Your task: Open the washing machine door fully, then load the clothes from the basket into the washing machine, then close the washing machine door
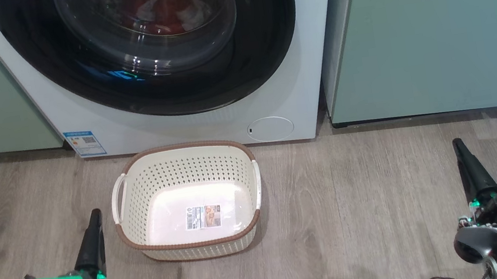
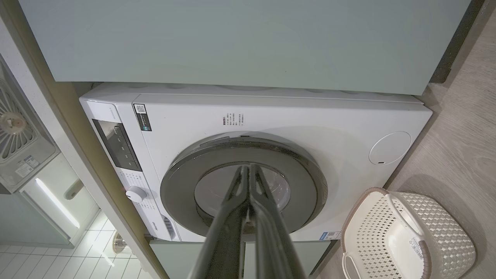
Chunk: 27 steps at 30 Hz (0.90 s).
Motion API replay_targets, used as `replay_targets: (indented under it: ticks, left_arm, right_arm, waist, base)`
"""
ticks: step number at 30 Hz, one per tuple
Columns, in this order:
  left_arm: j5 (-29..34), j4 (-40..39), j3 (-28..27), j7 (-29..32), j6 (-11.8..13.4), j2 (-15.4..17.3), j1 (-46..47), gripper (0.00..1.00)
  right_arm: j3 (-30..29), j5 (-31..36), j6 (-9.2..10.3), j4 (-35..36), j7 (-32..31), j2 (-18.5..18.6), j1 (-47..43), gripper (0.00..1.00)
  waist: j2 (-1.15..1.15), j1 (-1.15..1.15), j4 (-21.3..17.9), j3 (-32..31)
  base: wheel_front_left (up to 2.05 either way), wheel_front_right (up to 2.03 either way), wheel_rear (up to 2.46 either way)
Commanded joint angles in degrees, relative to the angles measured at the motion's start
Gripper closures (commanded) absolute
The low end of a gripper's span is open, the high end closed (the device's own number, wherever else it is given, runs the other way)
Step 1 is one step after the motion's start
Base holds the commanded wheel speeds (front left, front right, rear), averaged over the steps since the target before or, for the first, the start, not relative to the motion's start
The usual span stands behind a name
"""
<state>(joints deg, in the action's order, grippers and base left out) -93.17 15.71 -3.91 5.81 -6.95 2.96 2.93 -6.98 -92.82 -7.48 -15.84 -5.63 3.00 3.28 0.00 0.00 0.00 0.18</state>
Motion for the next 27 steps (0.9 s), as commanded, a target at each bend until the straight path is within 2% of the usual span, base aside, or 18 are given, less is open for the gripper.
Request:
replay_targets:
  ticks: [1, 27]
  left_arm:
    - [0.6, -1.7, -2.1, 0.2, -0.5, 0.3, 3.2, 1.00]
    - [0.7, -1.7, -2.3, 0.4, -0.5, 0.2, 3.2, 1.00]
  right_arm:
    - [1.0, 0.2, -0.01, 1.8, -0.4, 0.3, 2.9, 1.00]
    - [0.8, 0.4, -0.01, 1.8, -0.6, 0.2, 2.9, 1.00]
  waist:
    - [0.00, 0.00, 0.0, 0.0]
    - [0.00, 0.00, 0.0, 0.0]
  base:
    - [0.00, 0.00, 0.00]
    - [0.00, 0.00, 0.00]
